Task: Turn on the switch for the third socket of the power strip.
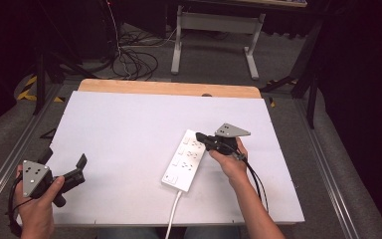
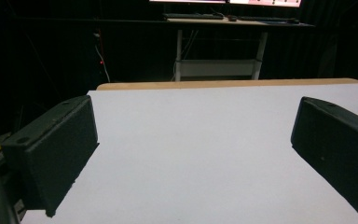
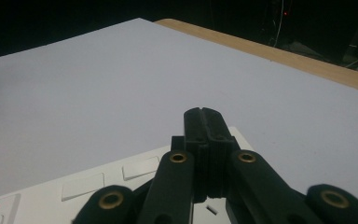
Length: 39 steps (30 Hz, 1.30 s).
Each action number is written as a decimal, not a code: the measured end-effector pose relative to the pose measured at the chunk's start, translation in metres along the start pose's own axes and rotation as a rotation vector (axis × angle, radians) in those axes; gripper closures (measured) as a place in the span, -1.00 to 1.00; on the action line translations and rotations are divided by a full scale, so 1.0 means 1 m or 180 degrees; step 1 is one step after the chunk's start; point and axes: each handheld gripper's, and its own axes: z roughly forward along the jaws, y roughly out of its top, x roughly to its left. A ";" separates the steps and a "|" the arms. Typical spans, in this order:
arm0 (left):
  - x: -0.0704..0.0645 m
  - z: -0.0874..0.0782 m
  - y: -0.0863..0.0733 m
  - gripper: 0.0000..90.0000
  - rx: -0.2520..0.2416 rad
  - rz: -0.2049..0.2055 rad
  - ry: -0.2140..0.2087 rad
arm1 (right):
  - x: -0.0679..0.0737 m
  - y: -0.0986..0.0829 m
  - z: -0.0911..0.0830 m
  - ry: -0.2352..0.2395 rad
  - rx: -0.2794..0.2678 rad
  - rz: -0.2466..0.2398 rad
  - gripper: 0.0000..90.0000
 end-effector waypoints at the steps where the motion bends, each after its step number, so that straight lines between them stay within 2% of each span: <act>1: 0.000 0.000 0.000 -0.98 -0.0002 0.0000 -0.0001 | 0.000 0.000 0.000 0.0003 0.0002 0.0002 1.00; 13: 0.001 0.000 0.000 -0.97 0.0010 0.0015 0.0009 | -0.002 0.007 0.008 0.0027 0.0023 -0.0014 1.00; 27: -0.001 0.000 0.000 -0.97 0.0018 0.0030 -0.0002 | 0.000 0.005 0.016 0.0040 0.0092 -0.0051 1.00; 33: 0.000 0.001 0.000 -0.97 0.0021 0.0045 -0.0008 | 0.004 0.002 0.028 0.0074 0.0187 -0.0084 1.00; 39: 0.000 0.001 -0.001 -0.97 0.0019 0.0024 -0.0002 | 0.005 0.003 0.034 0.0059 0.0202 -0.0083 1.00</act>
